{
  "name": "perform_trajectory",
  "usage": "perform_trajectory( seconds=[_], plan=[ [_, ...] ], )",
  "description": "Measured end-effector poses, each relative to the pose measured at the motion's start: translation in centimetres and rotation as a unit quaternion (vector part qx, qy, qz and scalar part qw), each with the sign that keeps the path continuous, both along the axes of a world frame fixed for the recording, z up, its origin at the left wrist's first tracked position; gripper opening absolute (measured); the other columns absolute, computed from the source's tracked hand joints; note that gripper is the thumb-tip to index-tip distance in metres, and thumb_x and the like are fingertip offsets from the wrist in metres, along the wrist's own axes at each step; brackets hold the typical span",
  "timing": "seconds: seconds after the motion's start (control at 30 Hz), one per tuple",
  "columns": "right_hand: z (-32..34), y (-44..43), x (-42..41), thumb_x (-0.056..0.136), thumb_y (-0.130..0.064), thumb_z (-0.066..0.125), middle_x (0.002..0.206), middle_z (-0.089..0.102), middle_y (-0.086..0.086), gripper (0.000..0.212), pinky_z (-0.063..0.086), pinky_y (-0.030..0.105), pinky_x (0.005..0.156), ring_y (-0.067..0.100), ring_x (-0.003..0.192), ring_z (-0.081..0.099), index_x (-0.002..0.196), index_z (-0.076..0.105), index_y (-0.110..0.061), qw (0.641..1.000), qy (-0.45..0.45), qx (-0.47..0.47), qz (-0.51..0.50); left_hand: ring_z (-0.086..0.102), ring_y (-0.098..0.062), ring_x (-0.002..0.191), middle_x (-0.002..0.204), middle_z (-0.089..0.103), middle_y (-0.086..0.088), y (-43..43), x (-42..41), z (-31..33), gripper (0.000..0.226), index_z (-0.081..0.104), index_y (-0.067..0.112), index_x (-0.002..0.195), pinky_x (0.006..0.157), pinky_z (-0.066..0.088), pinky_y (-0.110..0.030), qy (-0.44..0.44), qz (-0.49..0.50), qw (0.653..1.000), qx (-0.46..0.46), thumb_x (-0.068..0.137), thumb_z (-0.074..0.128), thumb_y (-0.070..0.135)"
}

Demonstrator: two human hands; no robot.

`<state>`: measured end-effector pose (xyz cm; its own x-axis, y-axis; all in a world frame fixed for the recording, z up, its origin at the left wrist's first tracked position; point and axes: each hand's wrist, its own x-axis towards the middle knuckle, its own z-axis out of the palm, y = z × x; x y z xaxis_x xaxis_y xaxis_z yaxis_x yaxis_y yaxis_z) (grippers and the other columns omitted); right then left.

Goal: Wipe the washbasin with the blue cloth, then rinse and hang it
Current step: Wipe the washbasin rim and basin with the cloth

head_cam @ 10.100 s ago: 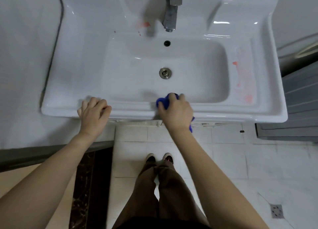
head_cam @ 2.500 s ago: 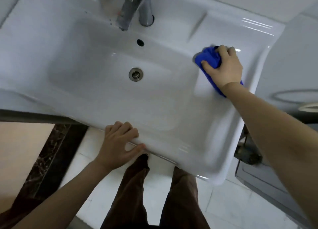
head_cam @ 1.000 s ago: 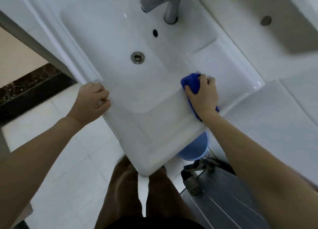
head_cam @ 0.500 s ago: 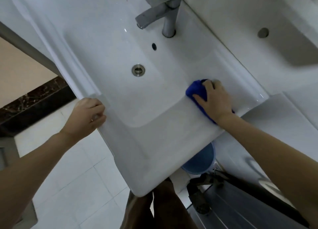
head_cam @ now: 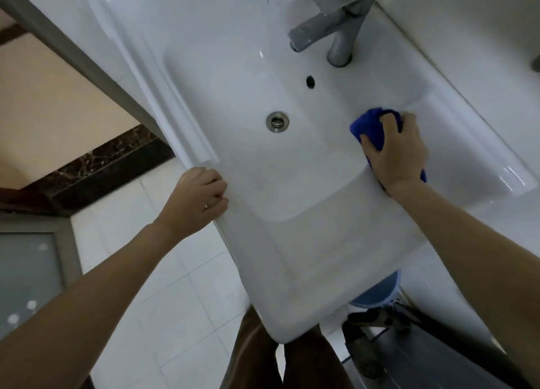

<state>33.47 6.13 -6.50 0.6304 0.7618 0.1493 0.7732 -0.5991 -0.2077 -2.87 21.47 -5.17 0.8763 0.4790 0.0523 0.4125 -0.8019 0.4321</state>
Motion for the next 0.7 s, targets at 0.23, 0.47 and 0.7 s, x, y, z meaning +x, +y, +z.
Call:
perform_trajectory(
  seconds=[0.23, 0.47, 0.7],
  plan=[
    [1.1, -5.9, -2.0, 0.089, -0.043, 0.063, 0.131, 0.044, 0.019, 0.055, 0.049, 0.045, 0.083, 0.04, 0.104, 0.055, 0.126, 0.044, -0.007, 0.992, 0.088, -0.016, -0.083, 0.055, -0.017, 0.092, 0.092, 0.061, -0.004, -7.9, -1.1, 2.5, 0.021, 0.065, 0.01, 0.092, 0.115, 0.03, -0.04, -0.039, 0.033, 0.997, -0.057, 0.087, 0.059, 0.029],
    [1.4, -6.6, -10.1, 0.088, -0.049, 0.062, 0.12, 0.05, 0.013, 0.055, 0.044, 0.034, 0.063, 0.032, 0.087, 0.059, 0.125, 0.047, -0.011, 0.985, 0.136, -0.081, 0.07, 0.044, -0.024, 0.069, 0.074, 0.054, -0.004, -15.4, -1.2, -0.2, 0.013, 0.056, 0.009, 0.073, 0.075, 0.042, -0.04, -0.059, -0.021, 0.997, -0.043, 0.082, 0.06, 0.017],
    [1.5, -4.3, -0.1, 0.088, -0.047, 0.062, 0.124, 0.049, 0.019, 0.057, 0.047, 0.042, 0.08, 0.038, 0.099, 0.055, 0.123, 0.049, -0.005, 0.996, 0.085, -0.02, 0.006, 0.035, -0.02, 0.069, 0.07, 0.047, -0.004, -15.5, -0.9, -2.0, 0.009, 0.054, 0.01, 0.07, 0.076, 0.03, -0.032, -0.103, -0.016, 0.994, -0.029, 0.079, 0.054, 0.011]
  ],
)
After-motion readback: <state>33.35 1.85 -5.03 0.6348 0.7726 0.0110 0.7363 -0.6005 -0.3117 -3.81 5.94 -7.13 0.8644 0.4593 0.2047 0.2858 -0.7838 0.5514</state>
